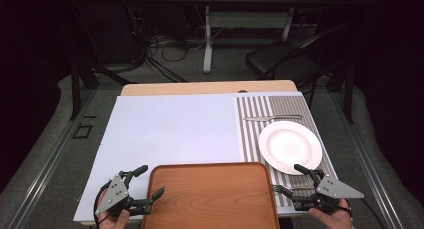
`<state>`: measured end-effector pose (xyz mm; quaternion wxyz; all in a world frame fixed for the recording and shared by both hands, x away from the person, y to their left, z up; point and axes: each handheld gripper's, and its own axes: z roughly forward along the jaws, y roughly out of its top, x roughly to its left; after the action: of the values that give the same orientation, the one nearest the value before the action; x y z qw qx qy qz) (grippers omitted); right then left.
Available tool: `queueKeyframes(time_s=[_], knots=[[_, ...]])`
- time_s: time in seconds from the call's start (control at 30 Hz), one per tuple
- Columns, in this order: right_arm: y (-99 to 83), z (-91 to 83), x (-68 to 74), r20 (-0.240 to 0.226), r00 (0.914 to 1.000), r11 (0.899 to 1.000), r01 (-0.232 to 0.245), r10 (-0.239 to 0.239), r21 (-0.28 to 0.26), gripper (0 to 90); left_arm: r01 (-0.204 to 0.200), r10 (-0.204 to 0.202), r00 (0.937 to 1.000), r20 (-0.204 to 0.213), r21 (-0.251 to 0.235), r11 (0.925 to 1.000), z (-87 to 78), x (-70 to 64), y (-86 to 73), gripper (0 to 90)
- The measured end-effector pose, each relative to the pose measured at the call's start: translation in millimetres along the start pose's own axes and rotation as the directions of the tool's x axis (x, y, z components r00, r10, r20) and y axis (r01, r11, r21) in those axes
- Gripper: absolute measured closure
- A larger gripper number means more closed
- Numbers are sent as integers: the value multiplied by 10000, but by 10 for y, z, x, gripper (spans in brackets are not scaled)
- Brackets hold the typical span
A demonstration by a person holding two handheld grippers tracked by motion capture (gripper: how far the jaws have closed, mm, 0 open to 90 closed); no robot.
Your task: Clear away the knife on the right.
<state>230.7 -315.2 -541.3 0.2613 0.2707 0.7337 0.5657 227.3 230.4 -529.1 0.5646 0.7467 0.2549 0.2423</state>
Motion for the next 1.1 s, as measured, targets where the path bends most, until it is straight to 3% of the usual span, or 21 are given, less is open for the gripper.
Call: queueKeyframes(time_s=[0.63,0.77,1.1], knots=[[-9,-42,-139,479,9988,9998,-114,107,148,145,200,-198,9997,-141,122,9997,38,35,-4,159],[17,-85,-218,739,9972,9995,-150,130,277,143,211,-208,9997,-140,173,9996,31,33,-12,159],[29,-204,-529,1305,9891,9946,-779,685,689,141,227,-219,9992,-324,245,9994,-23,19,-27,159]])
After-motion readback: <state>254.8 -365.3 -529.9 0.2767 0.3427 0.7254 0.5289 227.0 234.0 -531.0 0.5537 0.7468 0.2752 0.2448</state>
